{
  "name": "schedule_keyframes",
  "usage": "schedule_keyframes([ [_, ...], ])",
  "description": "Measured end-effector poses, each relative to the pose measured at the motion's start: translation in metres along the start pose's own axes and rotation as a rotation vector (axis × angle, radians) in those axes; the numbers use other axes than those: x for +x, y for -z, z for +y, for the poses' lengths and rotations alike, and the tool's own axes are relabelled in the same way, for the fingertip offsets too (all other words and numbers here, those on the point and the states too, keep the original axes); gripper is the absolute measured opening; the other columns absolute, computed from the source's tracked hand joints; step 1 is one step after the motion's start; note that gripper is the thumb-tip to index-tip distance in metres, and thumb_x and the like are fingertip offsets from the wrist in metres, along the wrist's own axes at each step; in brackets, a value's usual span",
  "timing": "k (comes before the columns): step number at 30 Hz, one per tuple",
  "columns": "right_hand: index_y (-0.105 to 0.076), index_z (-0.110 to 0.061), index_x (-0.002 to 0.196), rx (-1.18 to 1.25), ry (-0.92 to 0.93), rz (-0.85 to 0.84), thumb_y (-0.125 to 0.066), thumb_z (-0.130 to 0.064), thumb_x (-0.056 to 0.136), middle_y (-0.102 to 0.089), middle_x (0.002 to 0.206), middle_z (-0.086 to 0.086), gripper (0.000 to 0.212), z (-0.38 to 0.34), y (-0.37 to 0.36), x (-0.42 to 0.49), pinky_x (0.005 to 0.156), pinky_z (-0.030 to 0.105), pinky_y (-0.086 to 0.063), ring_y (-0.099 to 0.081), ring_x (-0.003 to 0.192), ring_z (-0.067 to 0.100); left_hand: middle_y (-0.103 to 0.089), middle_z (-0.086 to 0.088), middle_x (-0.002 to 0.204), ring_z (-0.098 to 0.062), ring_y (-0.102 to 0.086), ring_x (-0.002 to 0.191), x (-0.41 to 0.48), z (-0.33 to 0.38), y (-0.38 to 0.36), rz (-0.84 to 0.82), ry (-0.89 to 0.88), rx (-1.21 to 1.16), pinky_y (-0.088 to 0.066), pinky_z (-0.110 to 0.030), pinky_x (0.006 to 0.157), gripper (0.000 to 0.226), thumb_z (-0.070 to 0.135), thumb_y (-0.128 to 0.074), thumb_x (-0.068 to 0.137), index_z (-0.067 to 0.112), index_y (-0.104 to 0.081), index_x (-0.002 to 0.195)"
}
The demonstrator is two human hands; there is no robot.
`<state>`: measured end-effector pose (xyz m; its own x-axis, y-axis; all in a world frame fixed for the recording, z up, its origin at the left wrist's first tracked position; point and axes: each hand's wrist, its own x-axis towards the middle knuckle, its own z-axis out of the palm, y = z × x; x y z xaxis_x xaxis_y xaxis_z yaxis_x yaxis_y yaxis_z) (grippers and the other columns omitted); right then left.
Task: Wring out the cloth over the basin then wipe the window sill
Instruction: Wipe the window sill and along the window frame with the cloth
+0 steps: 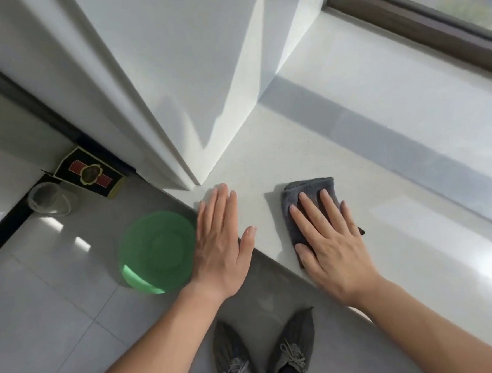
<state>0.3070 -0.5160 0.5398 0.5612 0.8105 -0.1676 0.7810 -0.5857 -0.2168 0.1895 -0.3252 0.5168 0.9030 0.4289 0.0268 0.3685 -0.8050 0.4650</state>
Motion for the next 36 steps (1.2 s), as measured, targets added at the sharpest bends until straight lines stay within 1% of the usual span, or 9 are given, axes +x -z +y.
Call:
schedule_keyframes([
  [5, -0.025, -0.028, 0.158, -0.004, 0.248, -0.029, -0.028, -0.046, 0.099, -0.018, 0.167, -0.005, 0.062, -0.052, -0.002, 0.080, 0.123, 0.057, -0.008, -0.004, 0.155, 0.029, -0.023, -0.020, 0.159, -0.034, -0.020, 0.148, -0.010, -0.010, 0.010, 0.093, 0.051, -0.139, -0.020, -0.048, 0.120, 0.072, 0.050, -0.026, 0.101, -0.001, -0.025, 0.151],
  [9, -0.020, -0.030, 0.159, -0.078, 0.319, -0.047, -0.031, -0.045, 0.099, -0.012, 0.168, -0.006, 0.062, -0.023, -0.003, 0.037, 0.124, 0.054, -0.008, -0.001, 0.155, 0.028, -0.017, -0.021, 0.162, -0.032, -0.011, 0.152, -0.013, -0.019, 0.008, 0.050, 0.027, -0.075, -0.016, -0.049, 0.122, 0.074, 0.051, -0.020, 0.102, -0.003, -0.019, 0.153],
  [12, -0.018, -0.031, 0.159, -0.094, 0.283, -0.085, -0.033, -0.045, 0.100, -0.011, 0.168, -0.007, 0.063, 0.000, 0.002, 0.005, 0.122, 0.055, -0.013, 0.000, 0.155, 0.026, -0.004, -0.017, 0.165, -0.027, 0.004, 0.154, -0.016, -0.020, 0.004, 0.001, 0.020, -0.061, -0.010, -0.048, 0.124, 0.076, 0.052, -0.013, 0.103, -0.002, -0.011, 0.155],
  [15, -0.014, -0.033, 0.159, -0.055, 0.243, -0.101, -0.027, -0.048, 0.100, -0.006, 0.168, -0.009, 0.063, -0.015, 0.005, 0.032, 0.123, 0.055, -0.007, 0.005, 0.155, 0.025, -0.002, -0.016, 0.165, -0.026, 0.006, 0.153, -0.016, -0.019, 0.002, 0.018, 0.027, -0.078, -0.009, -0.048, 0.124, 0.075, 0.052, -0.013, 0.103, -0.002, -0.011, 0.155],
  [20, -0.018, -0.032, 0.159, -0.031, 0.270, -0.063, -0.028, -0.046, 0.099, -0.009, 0.168, -0.007, 0.063, -0.044, 0.000, 0.076, 0.124, 0.055, -0.004, 0.003, 0.155, 0.027, -0.010, -0.014, 0.165, -0.023, 0.001, 0.154, -0.017, -0.015, 0.001, 0.074, 0.069, -0.126, -0.009, -0.045, 0.124, 0.077, 0.055, -0.014, 0.102, 0.000, -0.014, 0.155],
  [25, -0.014, -0.032, 0.159, -0.056, 0.286, -0.075, -0.040, -0.042, 0.098, -0.008, 0.168, -0.006, 0.068, -0.021, -0.007, -0.019, 0.124, 0.055, -0.008, 0.002, 0.155, 0.028, -0.026, -0.018, 0.160, -0.032, -0.017, 0.150, -0.005, -0.003, 0.006, 0.118, 0.082, -0.149, -0.016, -0.048, 0.122, 0.075, 0.054, -0.018, 0.101, -0.001, -0.023, 0.152],
  [29, -0.014, -0.033, 0.159, -0.022, 0.141, -0.070, -0.039, -0.043, 0.099, -0.011, 0.168, -0.008, 0.066, 0.012, -0.001, -0.058, 0.121, 0.055, -0.016, 0.000, 0.156, 0.025, -0.032, -0.014, 0.157, -0.027, -0.022, 0.148, 0.014, 0.002, 0.009, 0.100, 0.077, -0.195, -0.018, -0.044, 0.122, 0.076, 0.058, -0.013, 0.100, 0.005, -0.028, 0.151],
  [32, -0.015, -0.033, 0.159, -0.001, 0.071, -0.063, -0.036, -0.046, 0.099, -0.010, 0.168, -0.007, 0.065, 0.002, 0.002, -0.040, 0.122, 0.054, -0.011, 0.004, 0.155, 0.025, -0.033, -0.012, 0.157, -0.023, -0.022, 0.148, 0.015, 0.003, 0.013, 0.125, 0.093, -0.242, -0.016, -0.037, 0.122, 0.073, 0.057, -0.014, 0.100, 0.006, -0.030, 0.150],
  [36, -0.020, -0.032, 0.158, 0.024, 0.160, -0.067, -0.034, -0.045, 0.097, -0.013, 0.168, -0.007, 0.064, -0.023, -0.001, 0.015, 0.123, 0.056, -0.008, 0.001, 0.155, 0.027, -0.029, -0.015, 0.159, -0.026, -0.020, 0.150, -0.009, -0.010, 0.009, 0.120, 0.090, -0.189, -0.019, -0.045, 0.121, 0.071, 0.053, -0.017, 0.102, 0.002, -0.031, 0.149],
])
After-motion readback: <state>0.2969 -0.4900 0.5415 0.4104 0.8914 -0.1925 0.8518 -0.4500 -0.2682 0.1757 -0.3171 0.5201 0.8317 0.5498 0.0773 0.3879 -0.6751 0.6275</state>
